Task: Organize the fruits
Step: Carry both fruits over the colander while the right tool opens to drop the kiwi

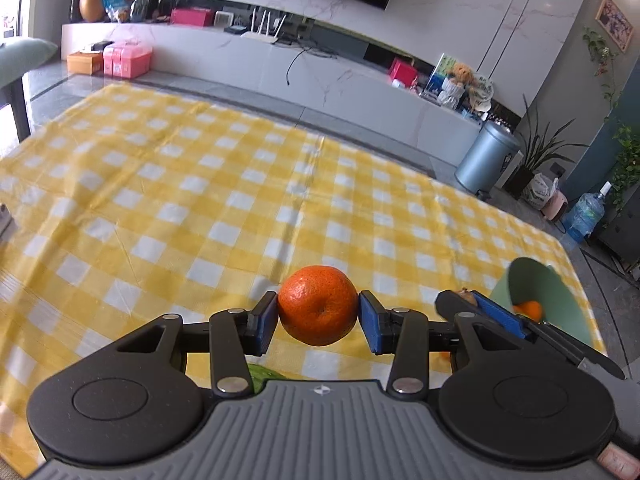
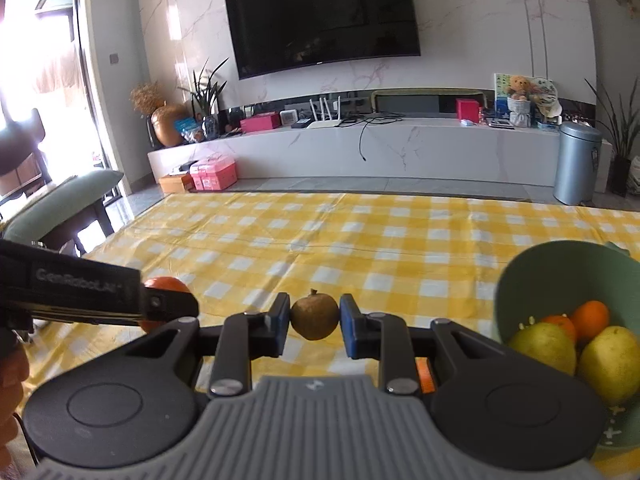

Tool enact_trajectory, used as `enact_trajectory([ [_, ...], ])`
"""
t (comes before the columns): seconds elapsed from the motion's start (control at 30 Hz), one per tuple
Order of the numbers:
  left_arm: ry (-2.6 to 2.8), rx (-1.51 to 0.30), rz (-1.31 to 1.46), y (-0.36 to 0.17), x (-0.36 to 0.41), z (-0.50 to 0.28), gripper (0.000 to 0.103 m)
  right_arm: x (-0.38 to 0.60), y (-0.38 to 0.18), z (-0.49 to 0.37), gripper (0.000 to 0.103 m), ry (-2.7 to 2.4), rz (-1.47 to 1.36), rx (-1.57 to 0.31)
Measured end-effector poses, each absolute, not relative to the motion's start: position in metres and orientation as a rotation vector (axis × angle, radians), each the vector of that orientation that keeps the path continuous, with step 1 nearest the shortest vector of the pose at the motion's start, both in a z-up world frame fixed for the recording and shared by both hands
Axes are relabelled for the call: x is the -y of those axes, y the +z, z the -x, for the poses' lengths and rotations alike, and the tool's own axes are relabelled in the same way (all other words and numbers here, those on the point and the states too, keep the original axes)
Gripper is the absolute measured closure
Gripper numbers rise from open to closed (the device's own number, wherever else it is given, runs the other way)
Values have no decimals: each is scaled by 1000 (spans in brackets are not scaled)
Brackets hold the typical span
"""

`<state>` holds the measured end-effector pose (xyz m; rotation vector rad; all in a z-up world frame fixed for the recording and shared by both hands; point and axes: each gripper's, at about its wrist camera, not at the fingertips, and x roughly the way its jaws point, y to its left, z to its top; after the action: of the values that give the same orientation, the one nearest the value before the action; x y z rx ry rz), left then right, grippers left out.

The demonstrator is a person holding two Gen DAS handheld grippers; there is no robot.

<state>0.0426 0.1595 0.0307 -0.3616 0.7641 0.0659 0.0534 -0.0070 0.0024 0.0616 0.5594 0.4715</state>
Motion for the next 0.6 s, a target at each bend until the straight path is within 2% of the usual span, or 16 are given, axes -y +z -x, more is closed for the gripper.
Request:
enact_trajectory([
  [0.27,16,-769,467,39,-148,-30,54,61,30,-37,80,410,-195,-535],
  [0.43,6,-763,434,44,-123,-29,54,107,45,-25,80,361,-160,-535],
  [0.6,-77,-771,398,49,-92,-34,54,169,43,-21,80,283,-280,-556],
])
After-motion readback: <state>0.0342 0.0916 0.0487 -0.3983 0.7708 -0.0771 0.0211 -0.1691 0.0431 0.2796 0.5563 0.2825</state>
